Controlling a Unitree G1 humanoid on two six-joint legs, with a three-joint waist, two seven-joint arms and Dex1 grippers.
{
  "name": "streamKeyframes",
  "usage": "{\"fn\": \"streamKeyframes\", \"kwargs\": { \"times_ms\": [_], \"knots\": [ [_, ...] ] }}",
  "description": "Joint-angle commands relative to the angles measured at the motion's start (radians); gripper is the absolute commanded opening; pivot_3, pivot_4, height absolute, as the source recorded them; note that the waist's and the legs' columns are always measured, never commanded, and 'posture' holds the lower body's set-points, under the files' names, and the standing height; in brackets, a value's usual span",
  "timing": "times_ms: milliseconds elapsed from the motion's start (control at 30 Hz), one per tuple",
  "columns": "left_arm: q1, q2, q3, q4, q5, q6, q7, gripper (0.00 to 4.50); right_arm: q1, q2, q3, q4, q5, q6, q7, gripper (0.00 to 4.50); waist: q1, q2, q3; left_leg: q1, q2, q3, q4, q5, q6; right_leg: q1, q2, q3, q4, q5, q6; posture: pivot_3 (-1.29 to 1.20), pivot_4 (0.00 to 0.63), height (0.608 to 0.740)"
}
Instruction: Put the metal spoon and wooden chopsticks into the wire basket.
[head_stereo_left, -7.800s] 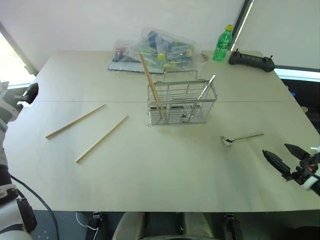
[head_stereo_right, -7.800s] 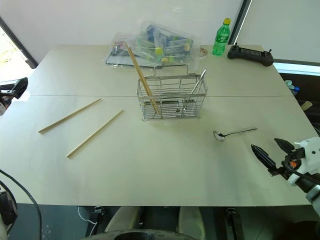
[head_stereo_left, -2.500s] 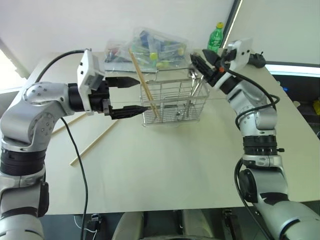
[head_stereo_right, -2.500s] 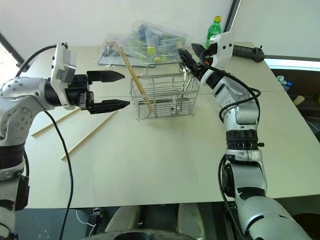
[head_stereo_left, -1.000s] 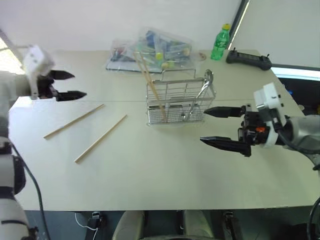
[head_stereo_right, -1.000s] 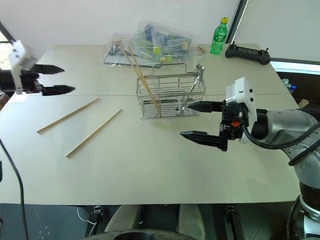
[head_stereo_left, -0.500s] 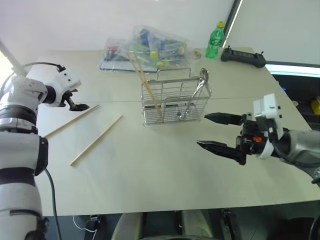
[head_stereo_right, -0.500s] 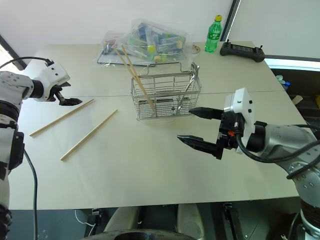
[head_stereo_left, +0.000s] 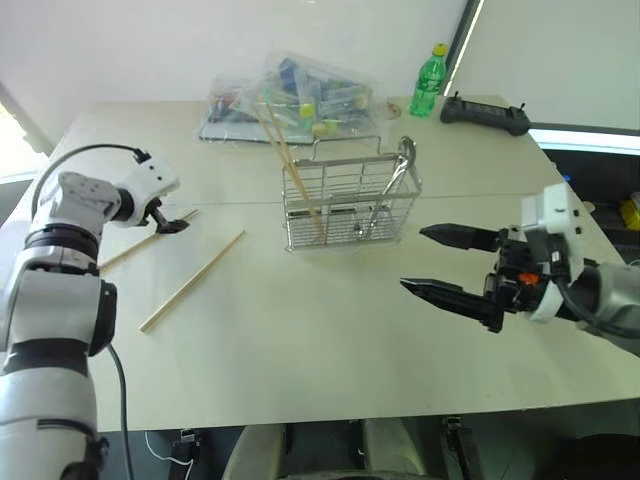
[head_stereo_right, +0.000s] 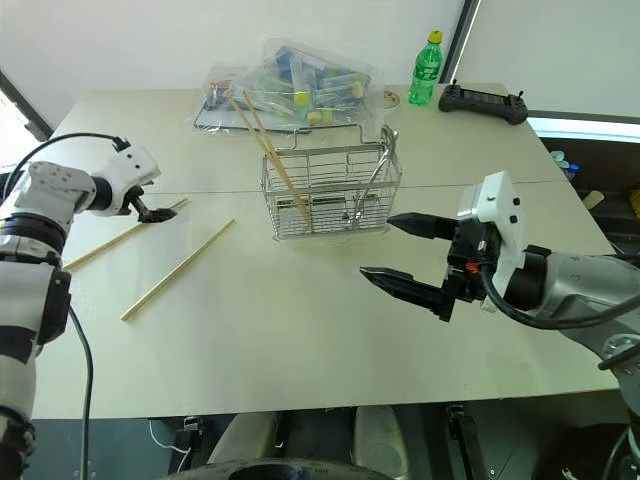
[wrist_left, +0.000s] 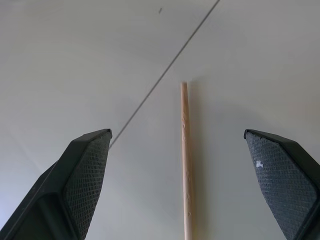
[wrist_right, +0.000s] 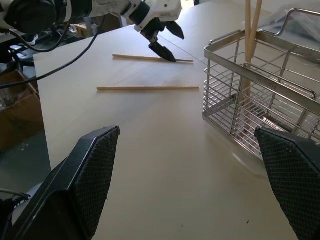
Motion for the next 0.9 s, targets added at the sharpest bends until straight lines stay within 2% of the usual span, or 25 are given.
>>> {"fn": "streamKeyframes", "kwargs": {
  "times_ms": [33,433,867,900],
  "knots": [
    [0.006,0.007,0.015,0.001,0.018,0.002,0.066,4.50,-0.023,-0.031,-0.046,0.001,0.065,0.002,-0.023,4.44,0.001,-0.001,0.000,0.000,0.000,0.000,0.000,0.000,0.000,0.000,0.000,0.000,0.000,0.000,0.000,0.00,0.150,0.734],
    [0.019,-0.050,0.014,0.011,0.061,0.033,0.149,4.50,-0.124,-0.057,0.027,0.070,0.078,0.004,-0.069,4.44,0.008,0.001,-0.002,0.004,0.000,0.000,0.001,0.000,0.000,0.004,0.000,0.000,0.000,0.001,0.000,0.00,0.150,0.734],
    [0.023,-0.063,0.039,0.015,0.054,0.111,0.149,4.50,-0.109,-0.055,0.011,0.059,0.075,-0.001,-0.103,4.44,0.021,0.001,-0.002,0.010,0.000,0.001,0.001,0.000,0.000,0.010,0.000,0.000,0.000,0.001,0.000,0.00,0.150,0.734],
    [0.022,-0.064,0.042,0.015,0.054,0.116,0.142,4.24,-0.107,-0.054,0.009,0.058,0.076,-0.002,-0.106,4.48,0.021,0.001,-0.002,0.010,0.000,0.001,0.001,0.000,0.000,0.010,0.000,0.000,0.000,0.001,0.000,0.00,0.150,0.734]
  ]
}}
